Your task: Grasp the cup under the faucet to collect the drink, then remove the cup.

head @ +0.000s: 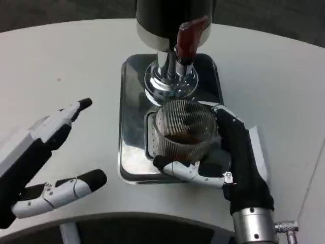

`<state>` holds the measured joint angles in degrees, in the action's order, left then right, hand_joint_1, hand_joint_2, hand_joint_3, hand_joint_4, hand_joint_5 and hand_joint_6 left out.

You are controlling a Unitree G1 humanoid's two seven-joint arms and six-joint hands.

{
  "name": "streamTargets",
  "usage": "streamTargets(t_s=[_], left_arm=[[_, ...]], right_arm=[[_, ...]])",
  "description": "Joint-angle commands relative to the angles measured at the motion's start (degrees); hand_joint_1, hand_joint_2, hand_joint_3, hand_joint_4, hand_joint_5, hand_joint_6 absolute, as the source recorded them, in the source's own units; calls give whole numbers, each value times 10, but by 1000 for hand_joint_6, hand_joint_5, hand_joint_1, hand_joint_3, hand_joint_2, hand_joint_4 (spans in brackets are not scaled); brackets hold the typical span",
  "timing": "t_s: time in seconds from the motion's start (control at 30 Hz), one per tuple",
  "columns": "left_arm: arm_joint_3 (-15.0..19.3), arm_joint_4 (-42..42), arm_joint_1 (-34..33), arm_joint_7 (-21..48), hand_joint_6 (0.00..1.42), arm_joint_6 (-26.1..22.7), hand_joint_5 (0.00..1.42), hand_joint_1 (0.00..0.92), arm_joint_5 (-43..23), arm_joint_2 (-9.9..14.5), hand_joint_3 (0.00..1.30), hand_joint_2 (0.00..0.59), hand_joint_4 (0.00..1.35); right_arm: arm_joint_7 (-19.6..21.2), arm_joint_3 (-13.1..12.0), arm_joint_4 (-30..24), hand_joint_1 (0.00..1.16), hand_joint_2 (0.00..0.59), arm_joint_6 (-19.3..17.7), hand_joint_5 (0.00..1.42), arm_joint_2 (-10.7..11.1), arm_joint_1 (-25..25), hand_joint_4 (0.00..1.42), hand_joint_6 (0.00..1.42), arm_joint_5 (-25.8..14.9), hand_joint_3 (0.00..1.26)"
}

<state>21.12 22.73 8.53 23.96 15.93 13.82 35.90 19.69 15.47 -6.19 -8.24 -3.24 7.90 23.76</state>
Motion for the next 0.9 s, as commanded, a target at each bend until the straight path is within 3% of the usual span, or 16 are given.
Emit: streamTargets(t_s=[0.03, 0.17, 0.5, 0.9], left_arm=[[-23, 44, 30, 26, 0, -64, 0, 0, 76, 24, 0, 94, 0], [-33, 77, 52, 12, 0, -72, 0, 0, 125, 18, 0, 76, 0], [-40, 108, 100, -42, 0, -25, 0, 0, 201, -2, 0, 61, 0], [1, 115, 166, -121, 0, 69, 0, 0, 217, -24, 0, 50, 0]], right_arm=[[-9, 8, -61, 1086, 101, 5, 977, -15, -17, 871, 1358, 4, 665], [-26, 10, -96, 1086, 101, 11, 977, -11, -26, 876, 1360, 5, 666], [-88, 26, -180, 1086, 101, 24, 981, 10, -68, 878, 1364, 17, 667], [-168, 33, -278, 1086, 101, 44, 978, 31, -127, 878, 1365, 2, 667]])
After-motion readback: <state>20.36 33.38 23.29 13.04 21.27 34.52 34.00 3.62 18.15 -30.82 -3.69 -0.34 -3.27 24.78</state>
